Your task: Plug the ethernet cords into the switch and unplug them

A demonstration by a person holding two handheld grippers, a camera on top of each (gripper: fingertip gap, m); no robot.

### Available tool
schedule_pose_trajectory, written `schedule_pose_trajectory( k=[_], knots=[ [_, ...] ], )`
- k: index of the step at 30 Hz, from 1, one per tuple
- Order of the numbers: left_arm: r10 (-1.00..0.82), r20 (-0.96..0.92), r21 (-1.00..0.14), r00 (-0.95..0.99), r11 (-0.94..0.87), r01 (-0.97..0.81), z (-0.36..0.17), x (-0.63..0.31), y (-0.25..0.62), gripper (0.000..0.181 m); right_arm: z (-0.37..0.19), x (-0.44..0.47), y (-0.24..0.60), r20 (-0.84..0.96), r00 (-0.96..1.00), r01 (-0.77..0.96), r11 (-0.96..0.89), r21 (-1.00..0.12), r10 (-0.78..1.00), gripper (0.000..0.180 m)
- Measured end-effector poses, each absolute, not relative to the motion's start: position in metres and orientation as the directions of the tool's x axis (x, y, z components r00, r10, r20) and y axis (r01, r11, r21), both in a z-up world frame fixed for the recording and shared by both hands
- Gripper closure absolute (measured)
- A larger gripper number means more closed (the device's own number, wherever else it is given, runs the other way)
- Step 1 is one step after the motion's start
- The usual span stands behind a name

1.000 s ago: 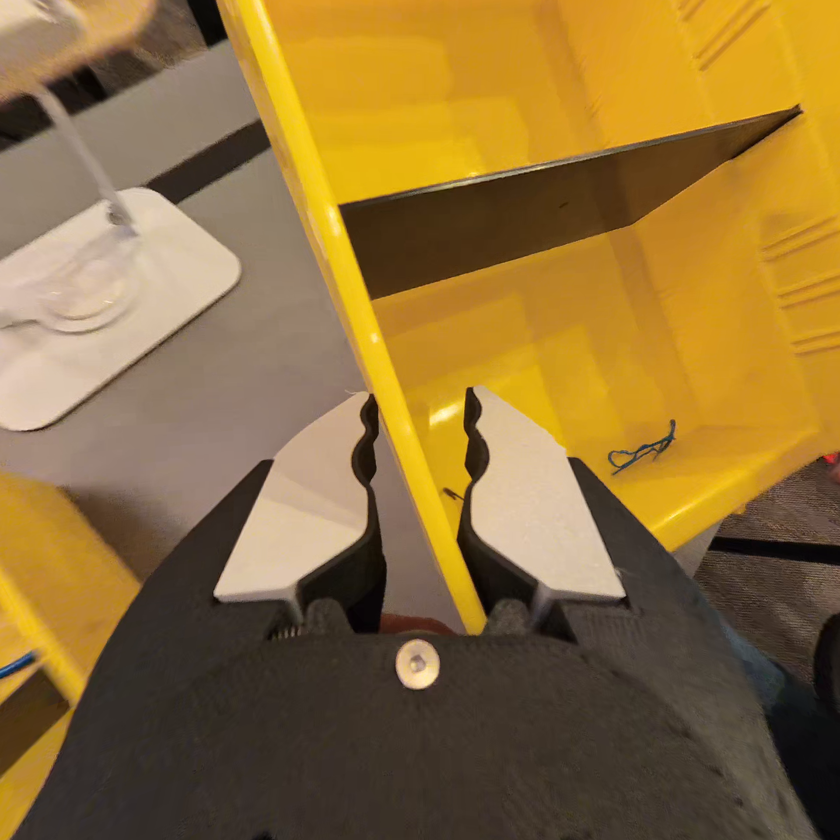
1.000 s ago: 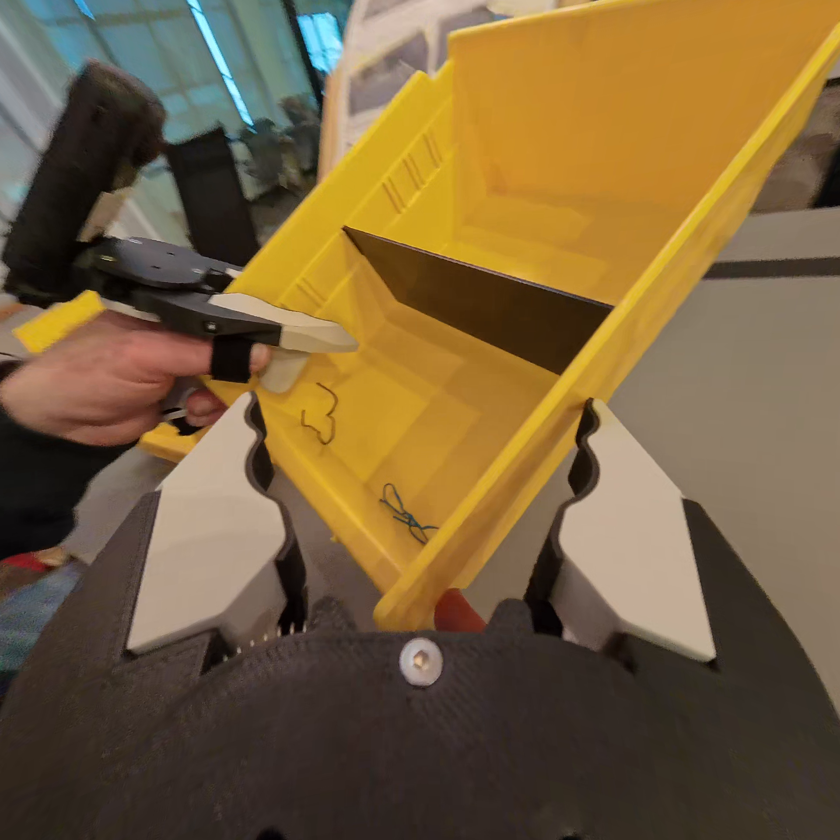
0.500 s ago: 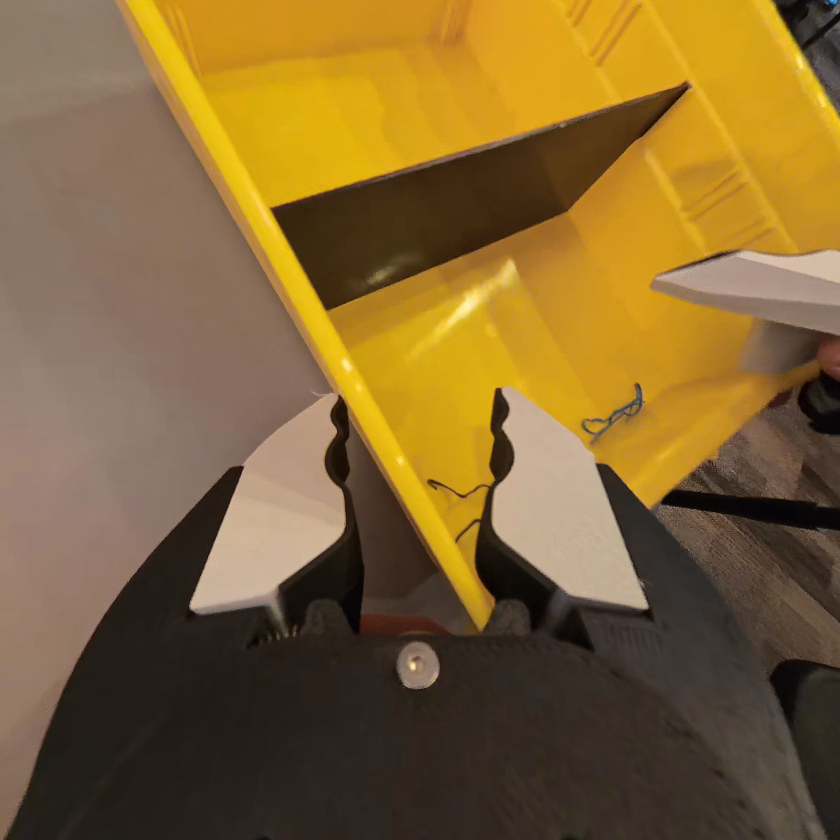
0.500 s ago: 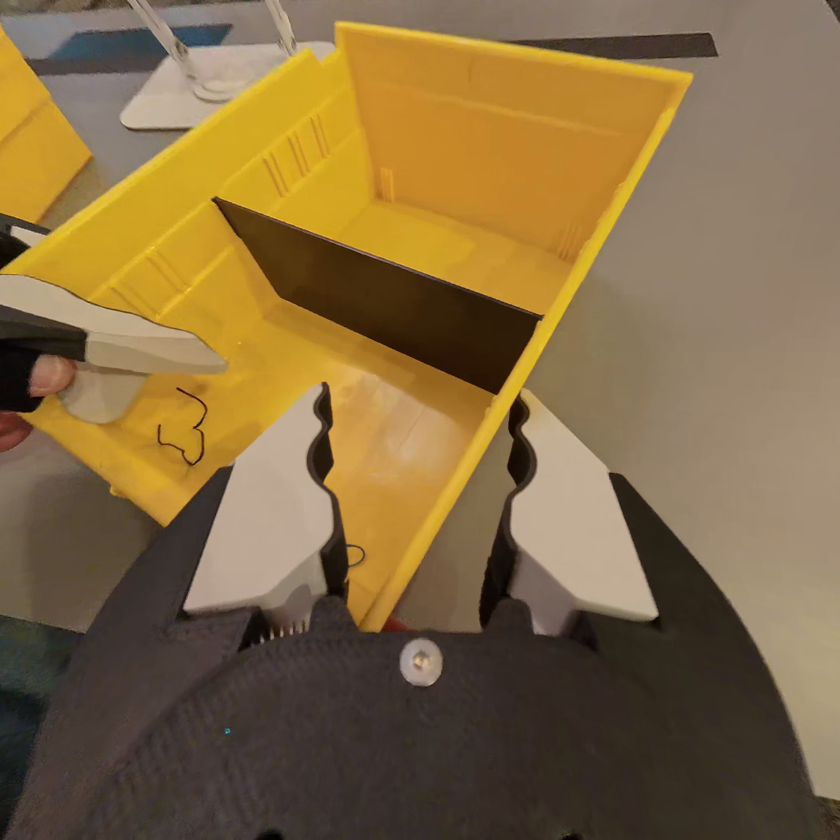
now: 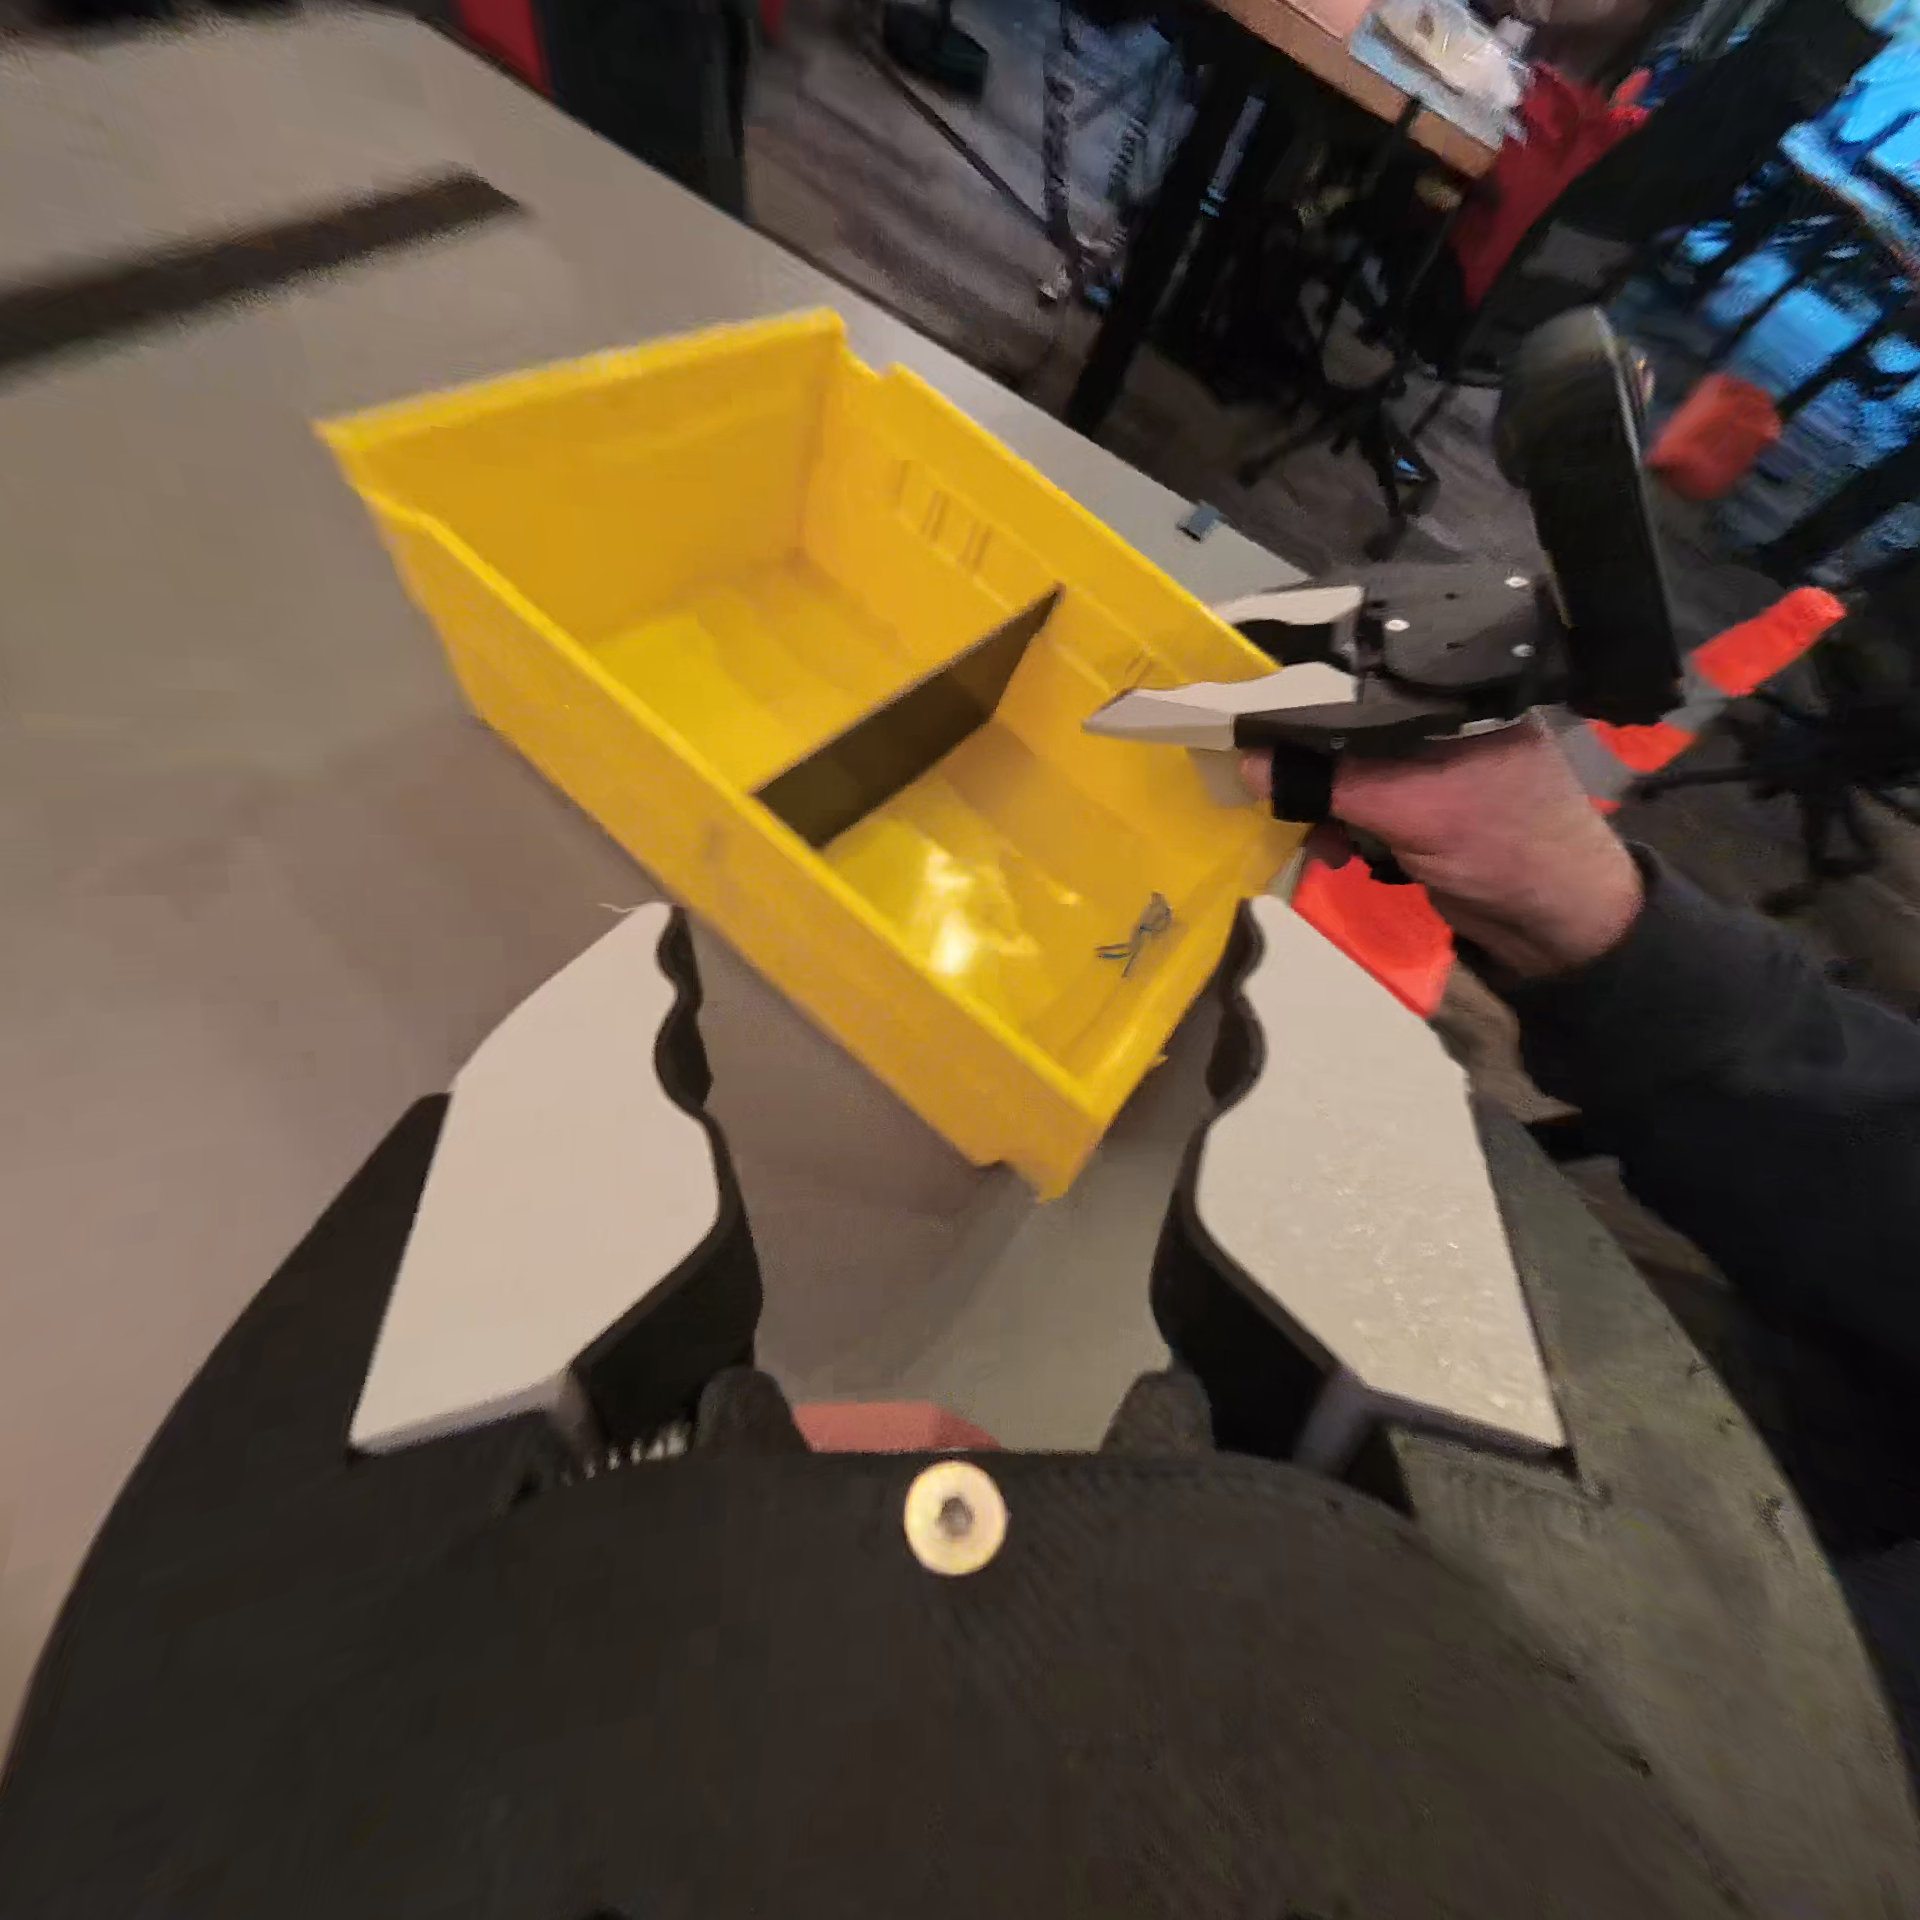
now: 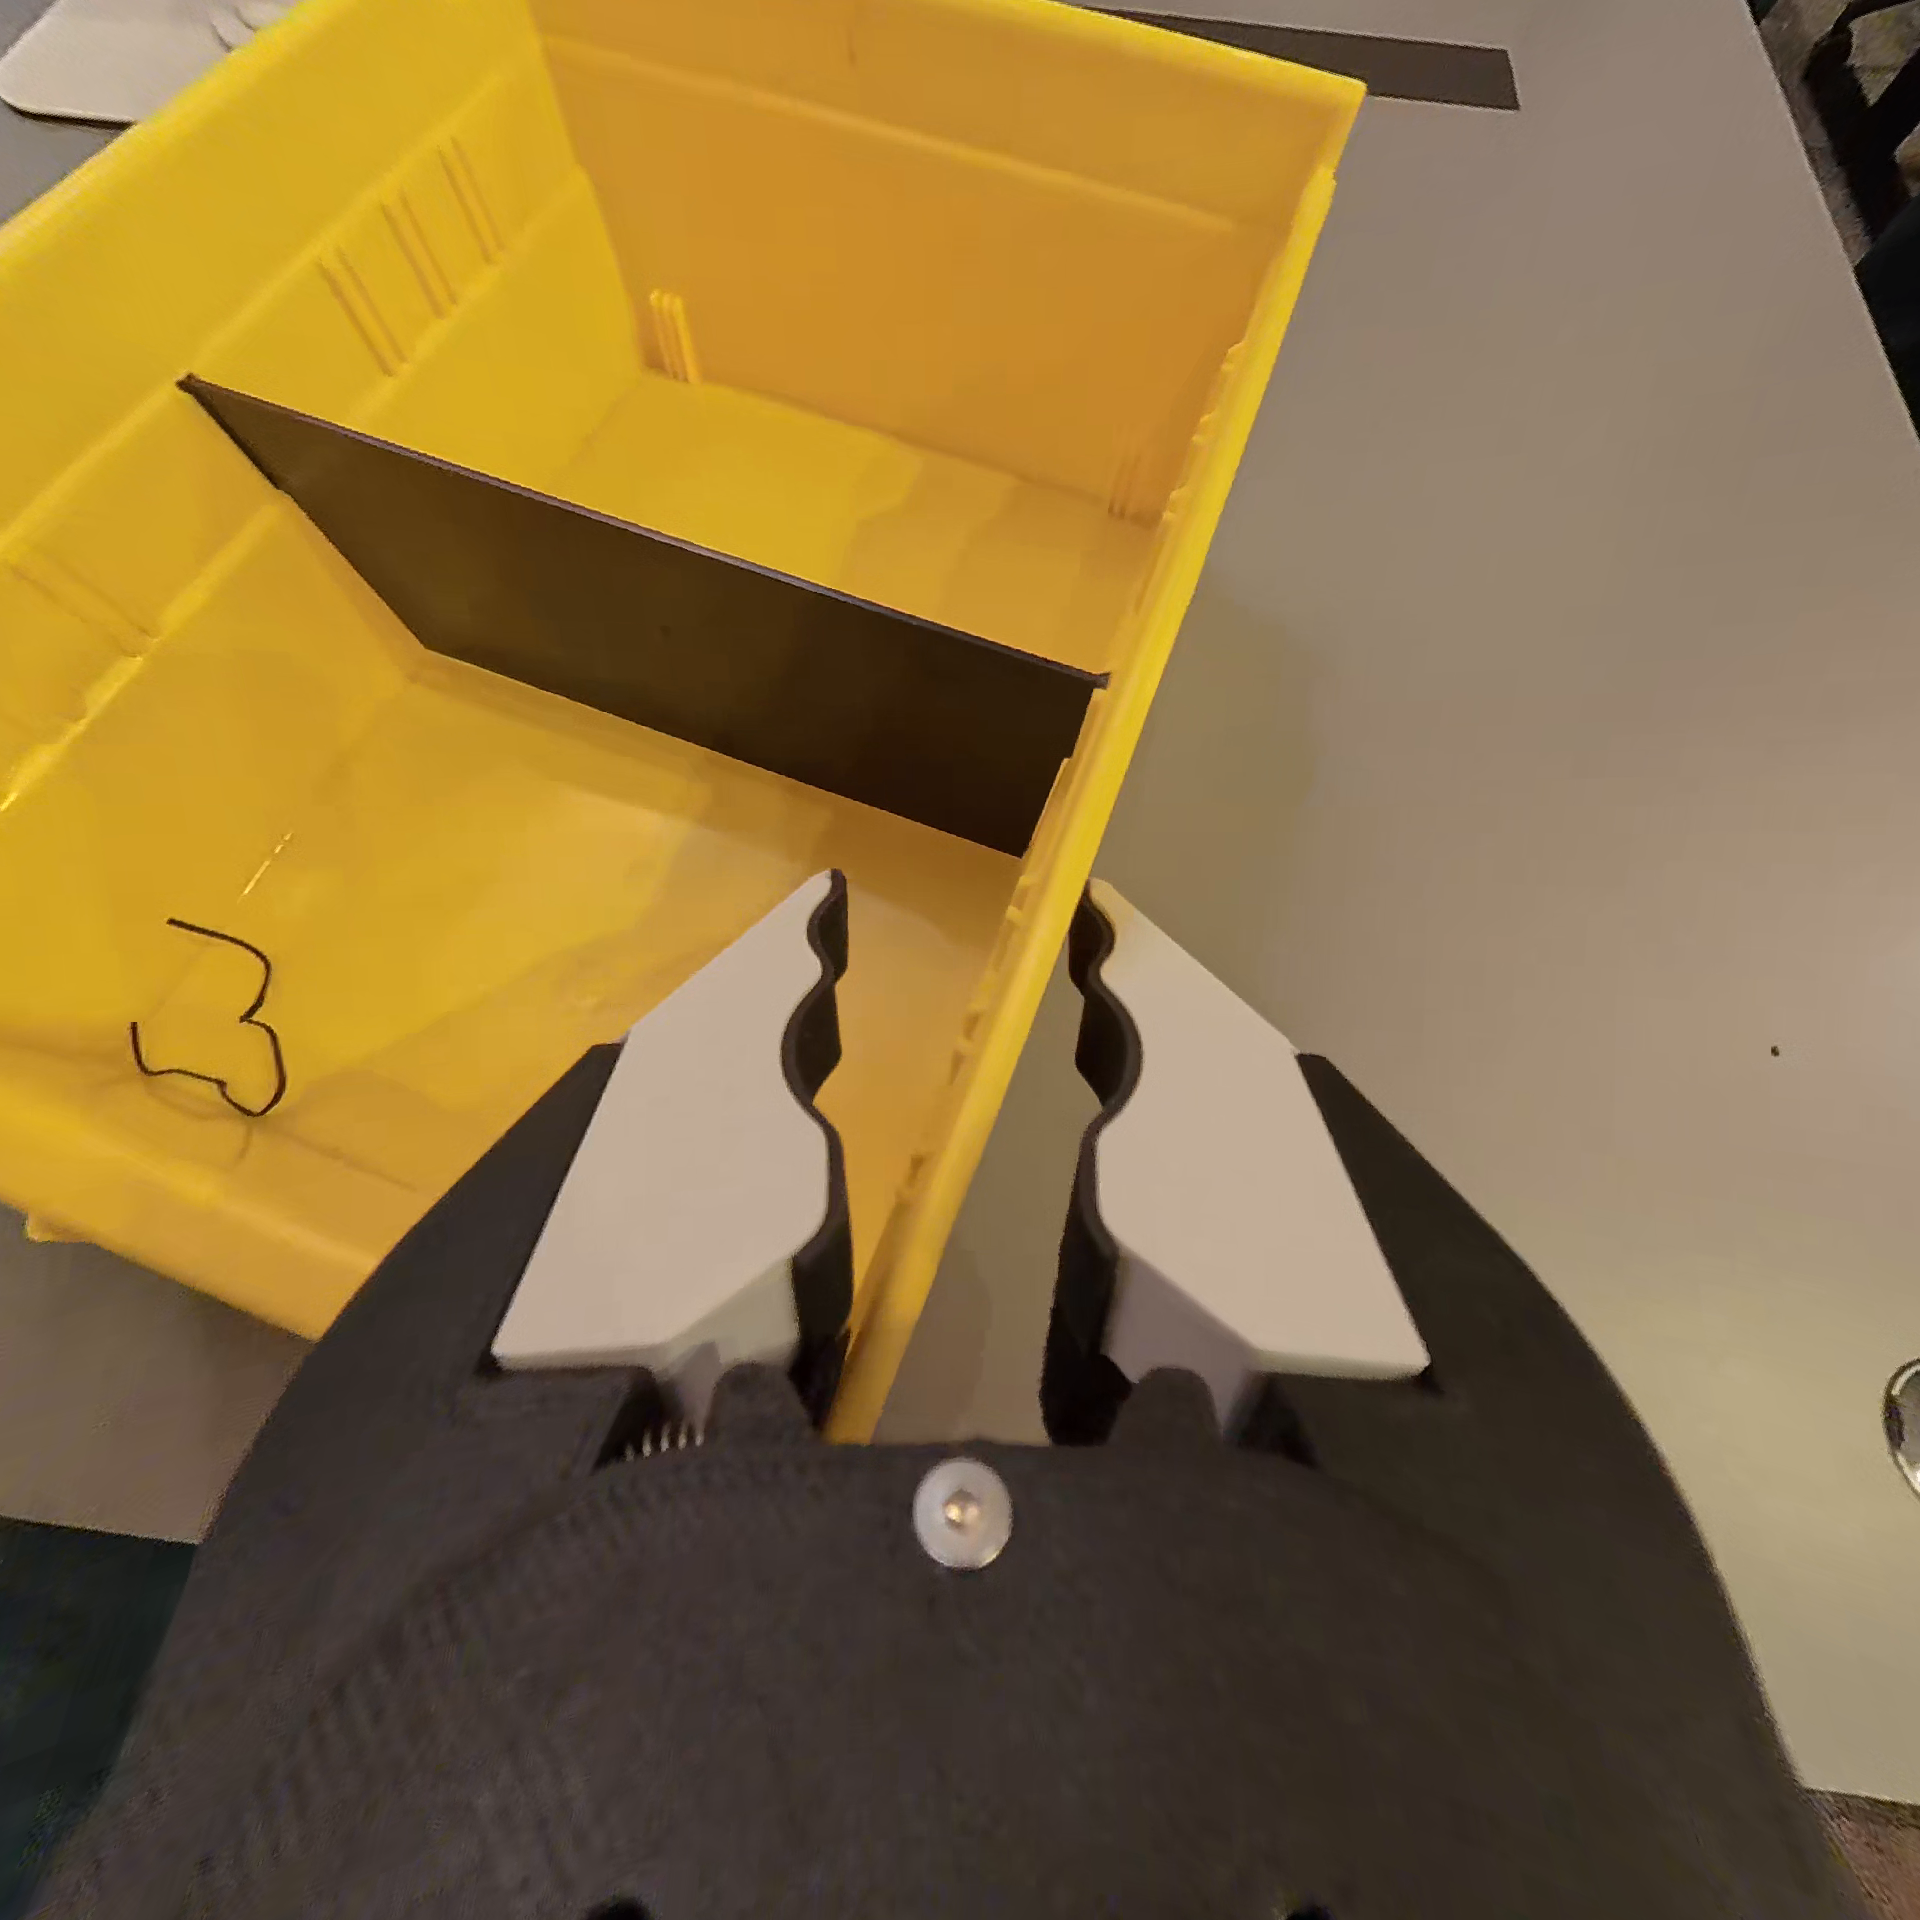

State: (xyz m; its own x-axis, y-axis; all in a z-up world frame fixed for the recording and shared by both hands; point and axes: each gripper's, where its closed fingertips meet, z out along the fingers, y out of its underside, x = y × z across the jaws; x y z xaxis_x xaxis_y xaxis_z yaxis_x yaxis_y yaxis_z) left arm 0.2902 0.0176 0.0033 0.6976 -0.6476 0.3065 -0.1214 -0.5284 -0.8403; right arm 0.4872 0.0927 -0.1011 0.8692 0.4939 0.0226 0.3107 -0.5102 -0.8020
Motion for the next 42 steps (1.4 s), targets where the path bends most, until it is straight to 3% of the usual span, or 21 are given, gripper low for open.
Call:
schedule_pose_trajectory(
  k=[7, 13, 18, 19, 22, 27, 31, 35, 38, 42],
  knots=[
    [-0.301, 0.082, -0.88, 0.95, -0.47, -0.073, 0.051, 0.082, -0.01, 0.077, -0.105, 0.505, 0.102, 0.046, 0.861, 0.354, -0.534, -0.768, 0.506, 0.143],
    [0.101, -0.045, -0.796, 0.994, -0.605, 0.026, -0.007, -0.105, -0.075, 0.071, -0.108, 0.526, 0.113, 0.091, 0.86, 0.395, -0.541, -0.743, 0.502, 0.142],
    [0.226, -0.008, -0.712, 0.974, -0.685, 0.153, -0.073, -0.16, -0.112, 0.07, -0.108, 0.539, 0.12, 0.098, 0.867, 0.394, -0.555, -0.733, 0.488, 0.142],
    [0.231, 0.028, -0.712, 0.972, -0.678, 0.182, -0.082, -0.161, -0.112, 0.062, -0.109, 0.541, 0.121, 0.094, 0.869, 0.391, -0.559, -0.731, 0.485, 0.142],
    [0.212, 0.213, -0.687, 0.954, -0.661, 0.3, -0.095, -0.153, -0.105, 0.072, -0.11, 0.548, 0.124, 0.082, 0.876, 0.379, -0.572, -0.728, 0.476, 0.14],
    [0.119, 0.209, -0.706, 0.971, -0.669, 0.234, -0.091, -0.137, -0.105, 0.083, -0.111, 0.555, 0.128, 0.074, 0.878, 0.373, -0.578, -0.726, 0.473, 0.14],
    [0.09, 0.203, -0.673, 0.975, -0.711, 0.206, -0.109, -0.122, -0.102, 0.106, -0.111, 0.558, 0.131, 0.086, 0.878, 0.38, -0.578, -0.722, 0.471, 0.139],
    [0.065, 0.139, -0.72, 0.988, -0.678, 0.145, -0.105, -0.113, -0.092, 0.162, -0.111, 0.562, 0.134, 0.092, 0.882, 0.379, -0.579, -0.722, 0.462, 0.139],
    [0.068, 0.036, -0.724, 0.997, -0.686, 0.073, -0.107, -0.115, -0.092, 0.166, -0.11, 0.567, 0.134, 0.087, 0.888, 0.368, -0.582, -0.725, 0.452, 0.139],
    [0.093, 0.06, -0.737, 0.994, -0.667, 0.107, -0.106, -0.12, -0.092, 0.171, -0.11, 0.574, 0.135, 0.092, 0.891, 0.368, -0.586, -0.722, 0.445, 0.139]
  ],
)
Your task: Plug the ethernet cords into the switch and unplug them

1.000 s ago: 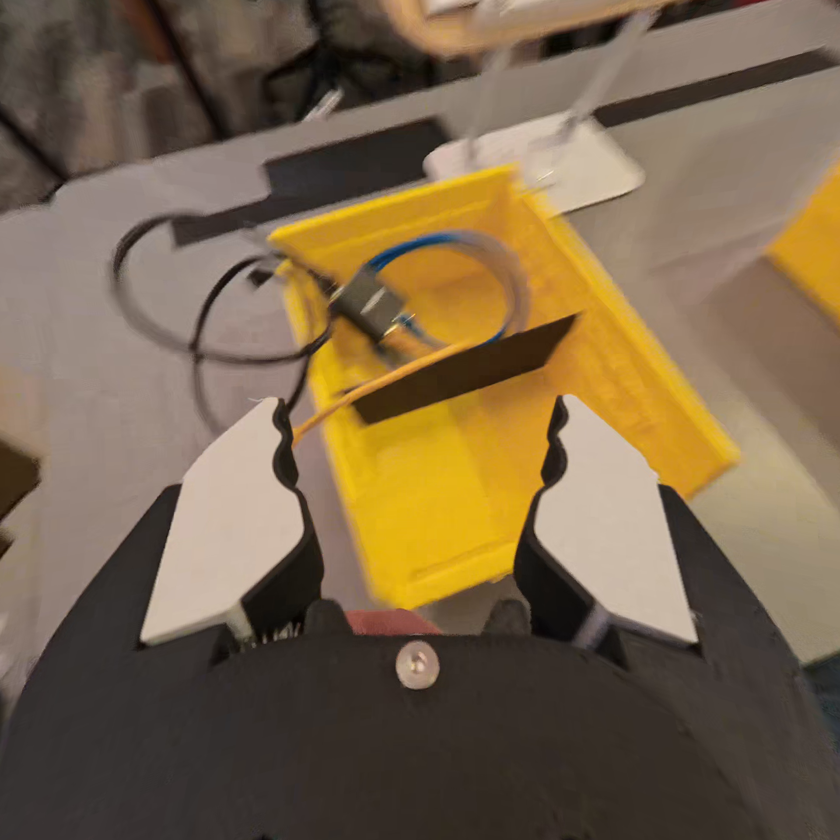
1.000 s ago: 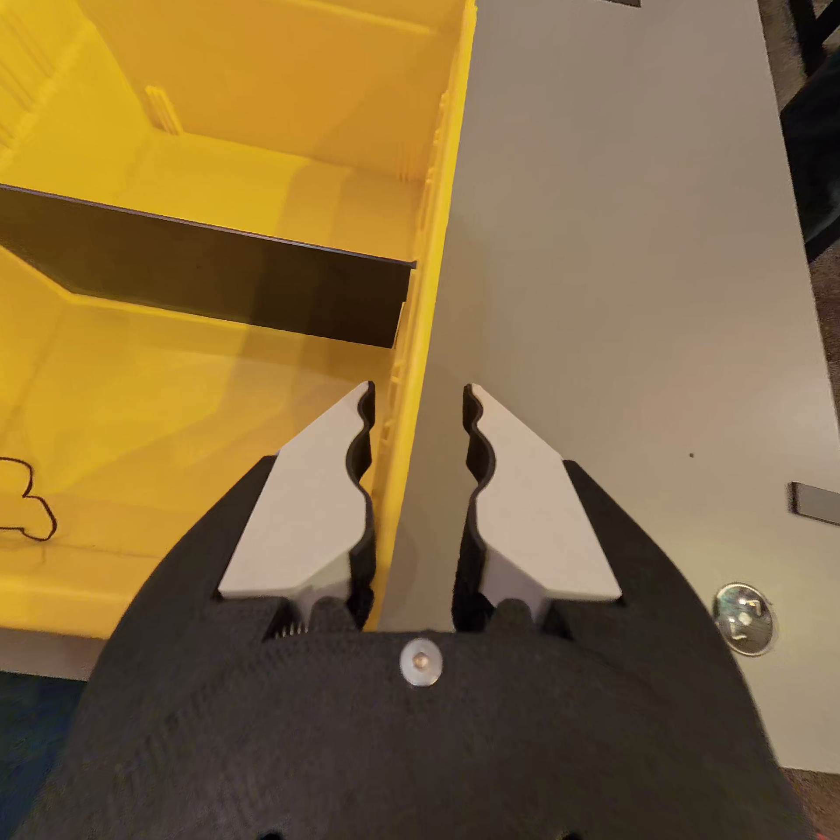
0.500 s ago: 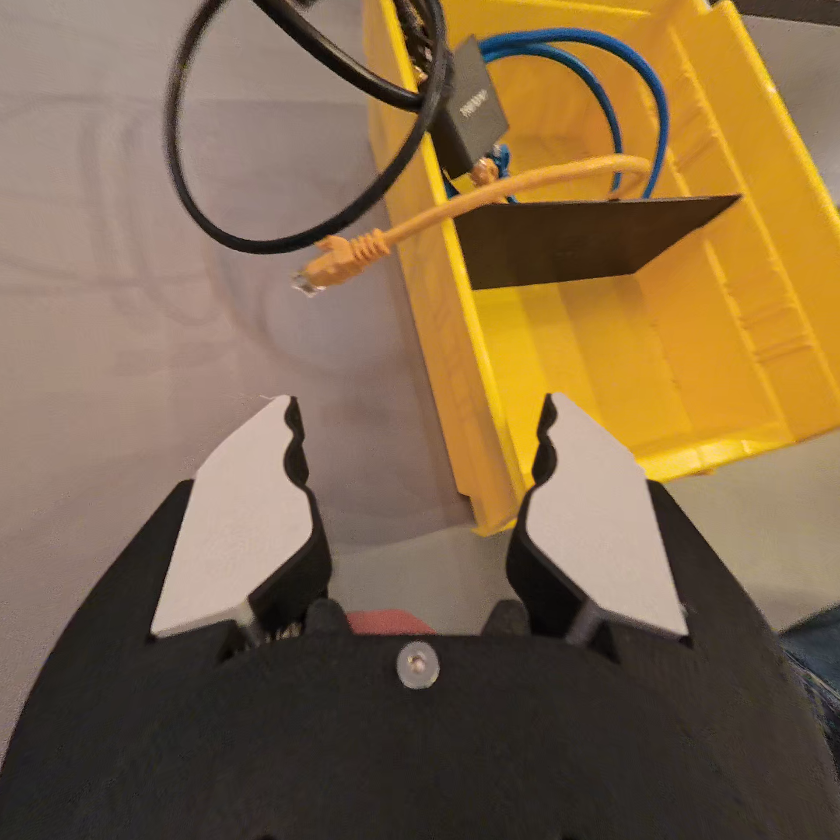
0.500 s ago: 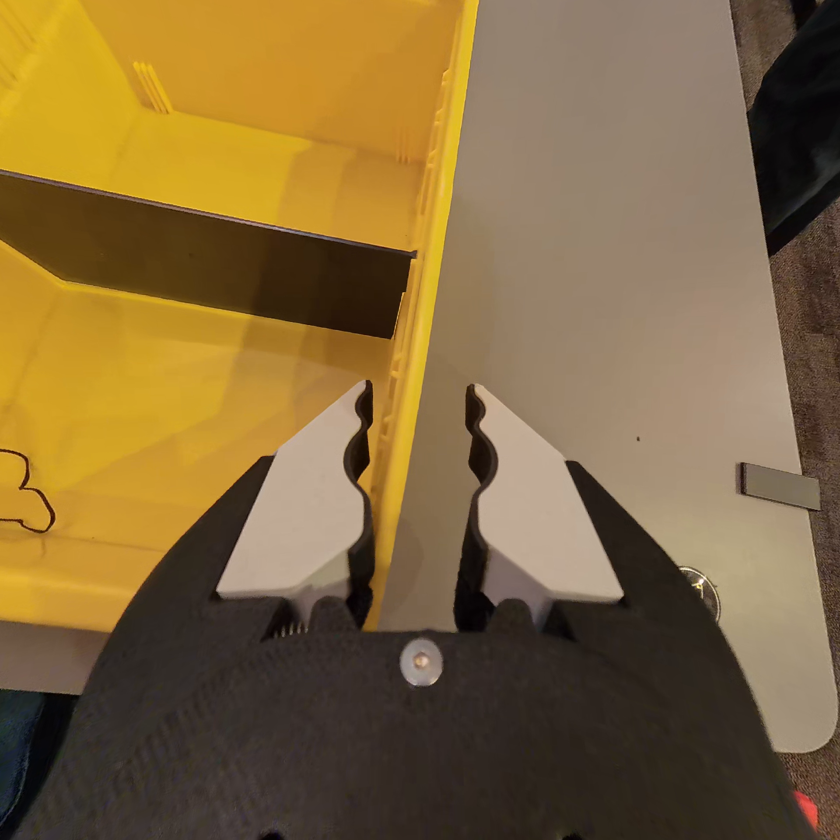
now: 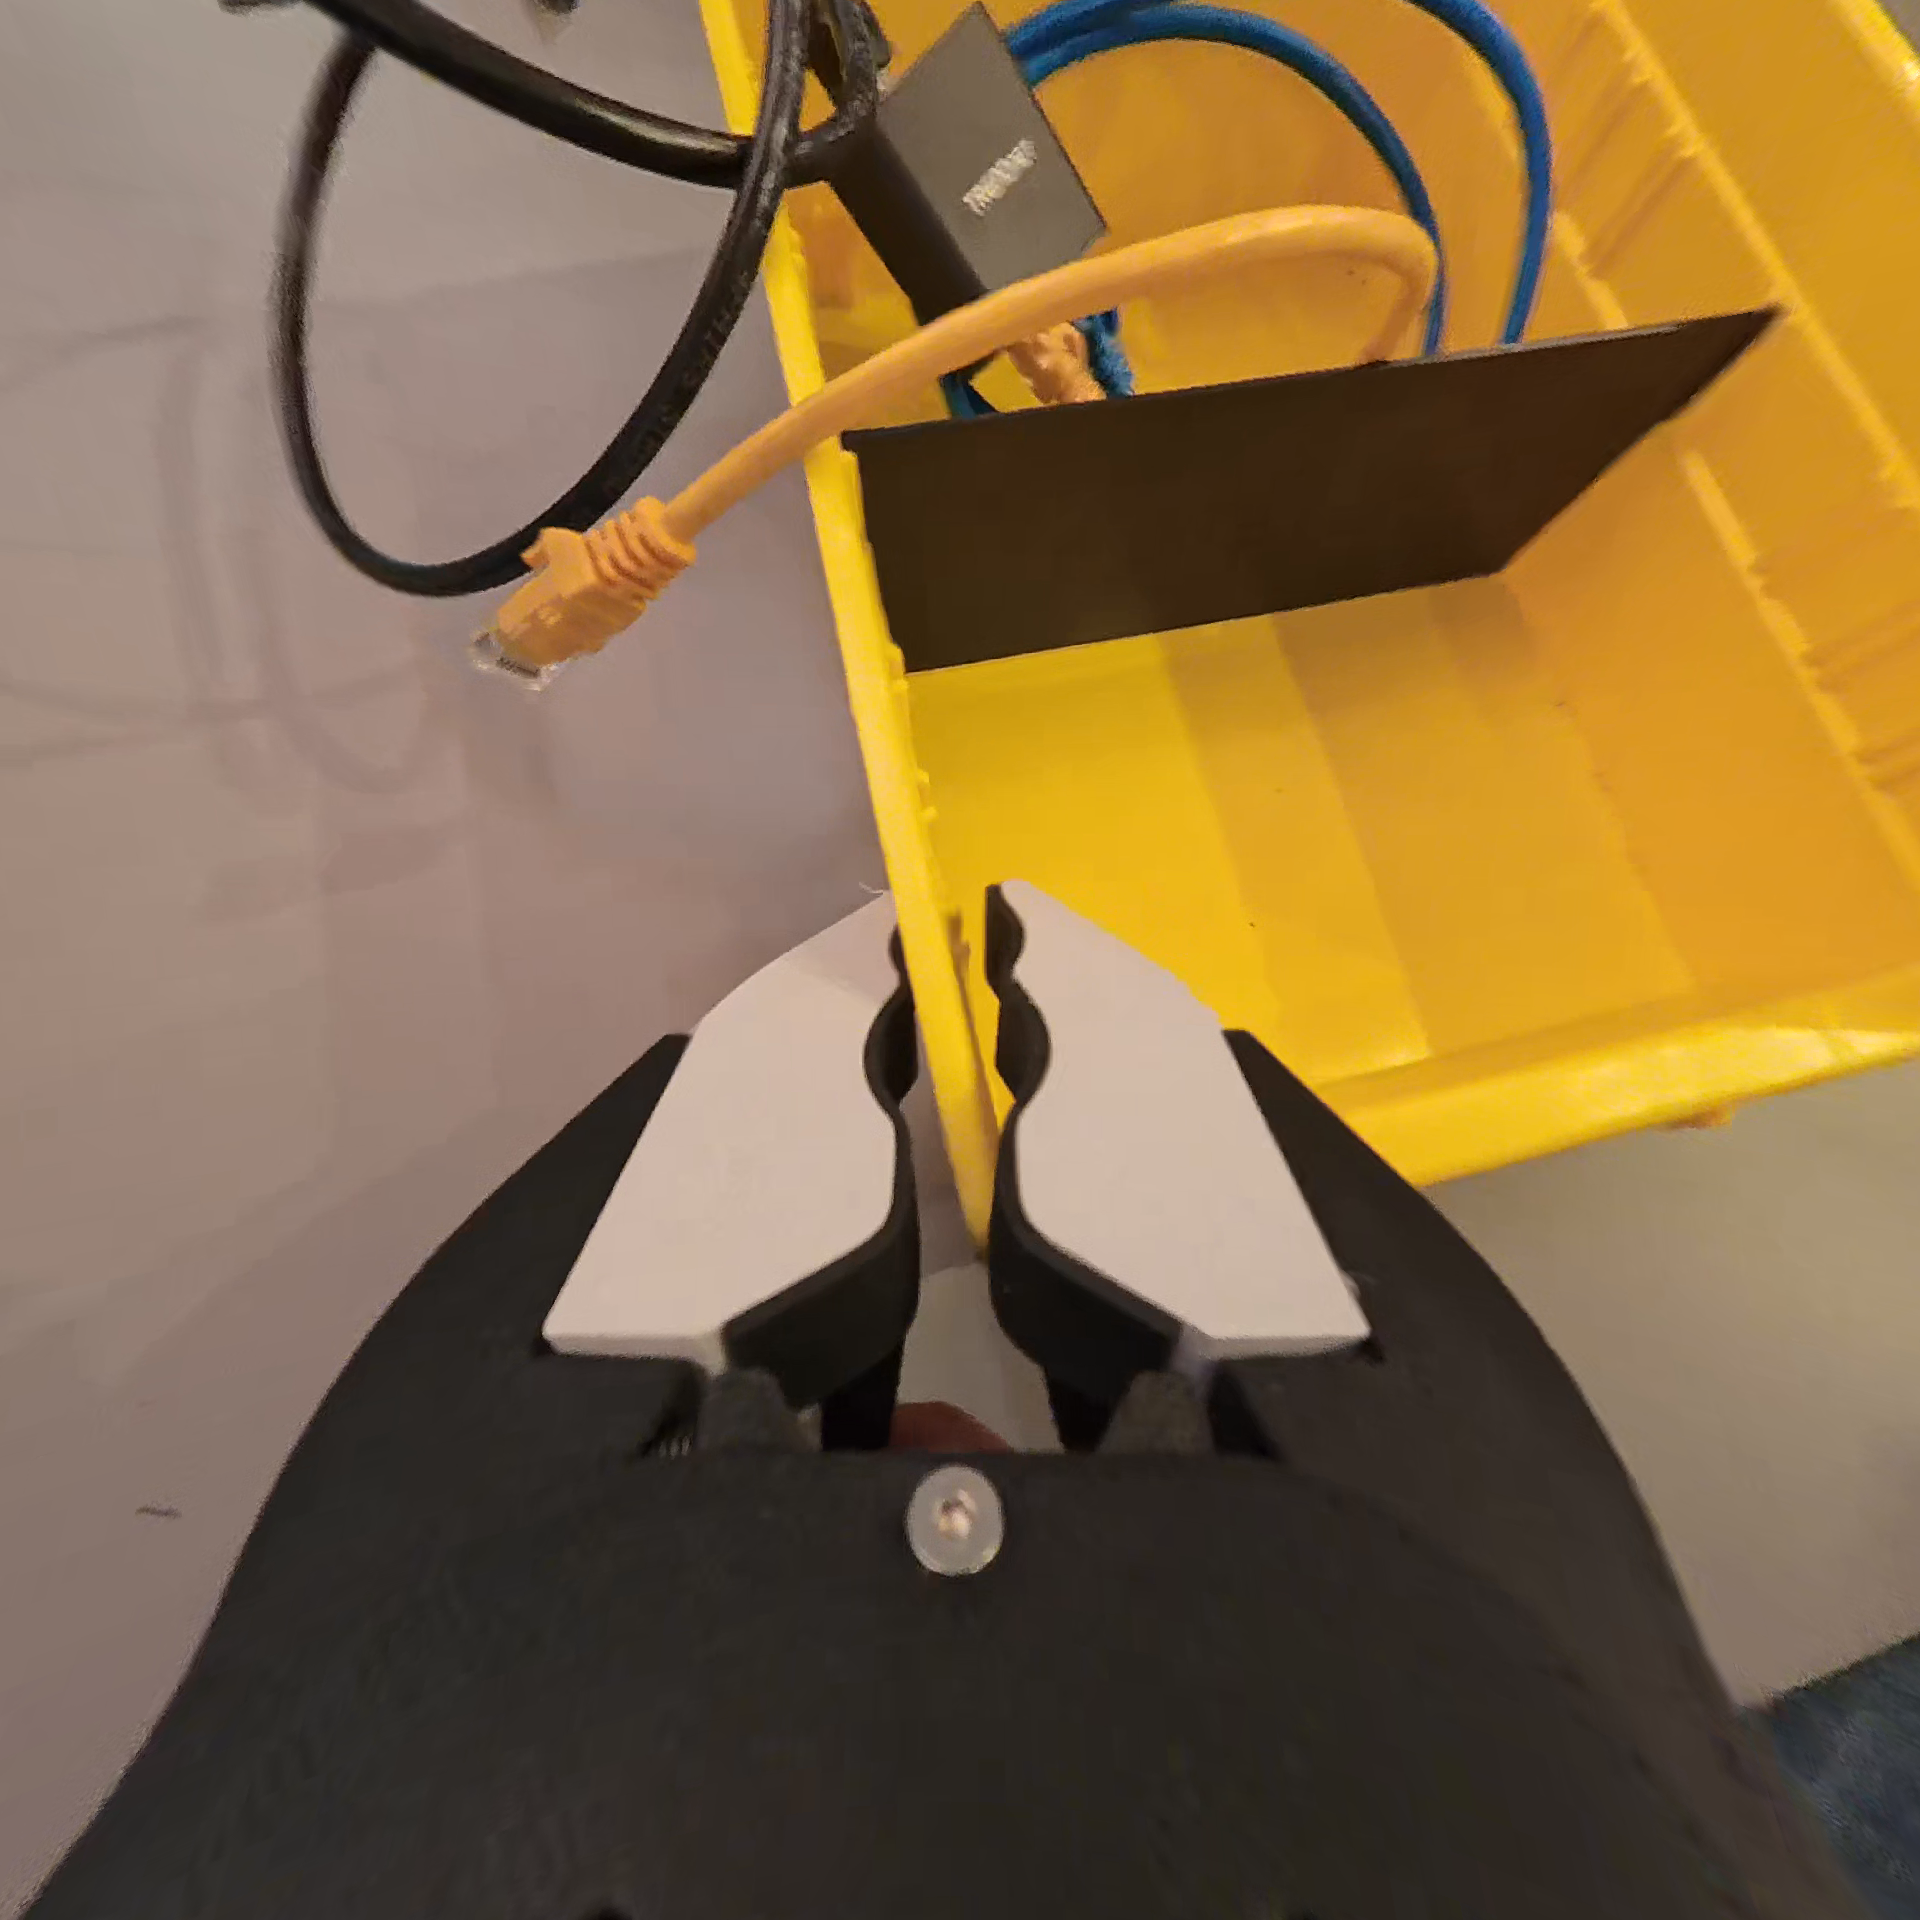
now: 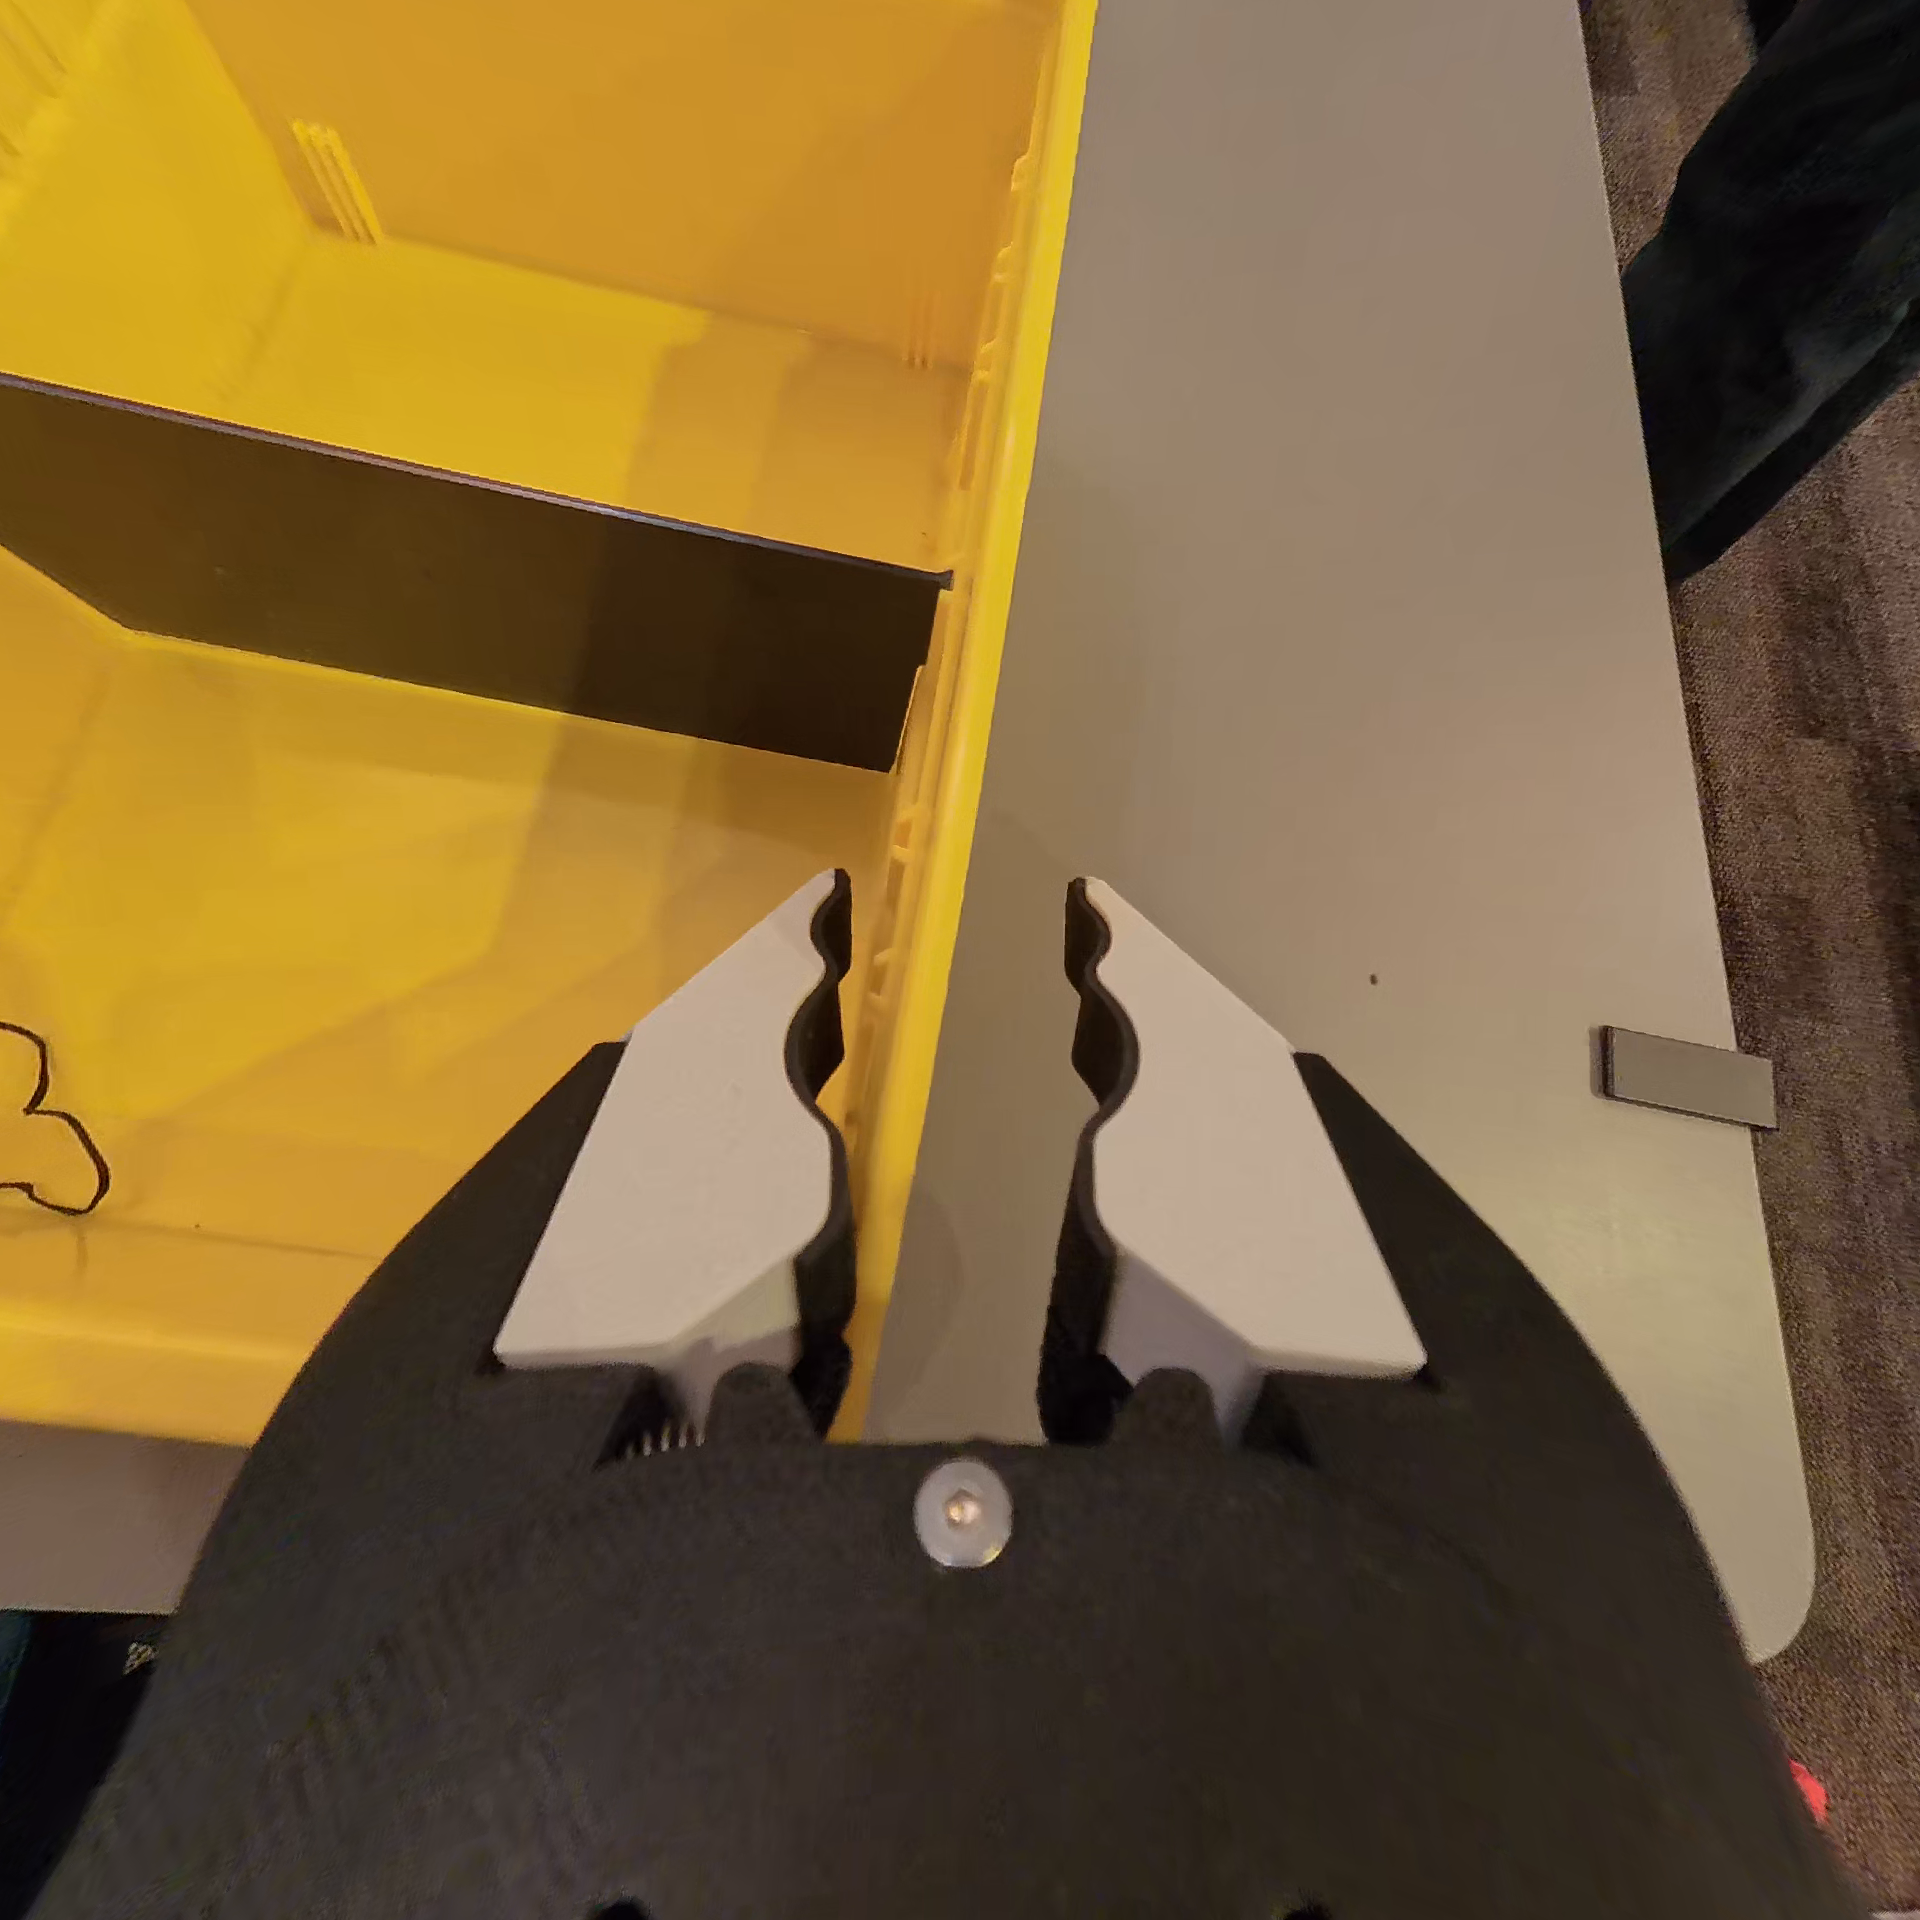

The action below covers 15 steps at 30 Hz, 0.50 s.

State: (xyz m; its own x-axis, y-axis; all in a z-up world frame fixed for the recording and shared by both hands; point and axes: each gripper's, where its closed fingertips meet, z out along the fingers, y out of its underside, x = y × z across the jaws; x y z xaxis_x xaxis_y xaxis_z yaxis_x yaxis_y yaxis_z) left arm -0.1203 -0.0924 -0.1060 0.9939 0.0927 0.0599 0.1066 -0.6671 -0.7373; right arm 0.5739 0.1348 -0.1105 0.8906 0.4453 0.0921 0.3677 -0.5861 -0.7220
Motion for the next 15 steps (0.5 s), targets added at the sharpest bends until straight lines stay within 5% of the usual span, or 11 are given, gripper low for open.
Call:
schedule_pose_trajectory(
  k=[5, 11, 15],
  knots=[
    [0.13, 0.093, -0.749, 0.987, -0.644, 0.155, -0.105, -0.132, -0.098, 0.175, -0.11, 0.579, 0.135, 0.093, 0.892, 0.365, -0.585, -0.724, 0.443, 0.139],
    [0.089, 0.166, -0.775, 0.982, -0.604, 0.186, -0.092, -0.122, -0.103, 0.107, -0.11, 0.583, 0.137, 0.09, 0.894, 0.36, -0.582, -0.729, 0.44, 0.139],
    [0.103, 0.027, -0.783, 0.994, -0.616, 0.085, -0.094, -0.131, -0.1, 0.104, -0.11, 0.585, 0.139, 0.099, 0.892, 0.369, -0.582, -0.725, 0.441, 0.138]
  ],
)
